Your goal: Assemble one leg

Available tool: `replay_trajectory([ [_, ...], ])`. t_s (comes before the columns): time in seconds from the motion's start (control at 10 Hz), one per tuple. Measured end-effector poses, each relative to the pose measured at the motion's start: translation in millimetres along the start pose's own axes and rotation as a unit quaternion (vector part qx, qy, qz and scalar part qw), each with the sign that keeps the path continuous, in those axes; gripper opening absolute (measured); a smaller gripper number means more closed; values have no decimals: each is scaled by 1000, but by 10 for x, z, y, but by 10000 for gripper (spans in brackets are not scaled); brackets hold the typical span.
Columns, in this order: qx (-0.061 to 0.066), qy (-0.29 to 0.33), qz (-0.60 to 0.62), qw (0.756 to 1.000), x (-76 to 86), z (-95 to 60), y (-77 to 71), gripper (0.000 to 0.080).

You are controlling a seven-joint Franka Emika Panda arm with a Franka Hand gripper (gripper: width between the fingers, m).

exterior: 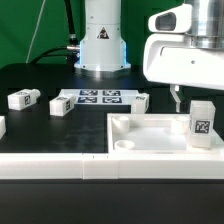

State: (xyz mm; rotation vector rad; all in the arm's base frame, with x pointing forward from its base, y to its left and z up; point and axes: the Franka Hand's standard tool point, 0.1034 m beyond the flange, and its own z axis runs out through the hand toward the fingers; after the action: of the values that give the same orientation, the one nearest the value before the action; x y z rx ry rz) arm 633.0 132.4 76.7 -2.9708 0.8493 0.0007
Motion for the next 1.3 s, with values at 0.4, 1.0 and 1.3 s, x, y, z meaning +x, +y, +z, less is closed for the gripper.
replay_trajectory([
  [0.4,0,2,-91,996,15,3,15,526],
  [1.0,-3,3,-63,998,59,13,85,295],
  [1.3,6,7,88,996,54,30,89,295],
])
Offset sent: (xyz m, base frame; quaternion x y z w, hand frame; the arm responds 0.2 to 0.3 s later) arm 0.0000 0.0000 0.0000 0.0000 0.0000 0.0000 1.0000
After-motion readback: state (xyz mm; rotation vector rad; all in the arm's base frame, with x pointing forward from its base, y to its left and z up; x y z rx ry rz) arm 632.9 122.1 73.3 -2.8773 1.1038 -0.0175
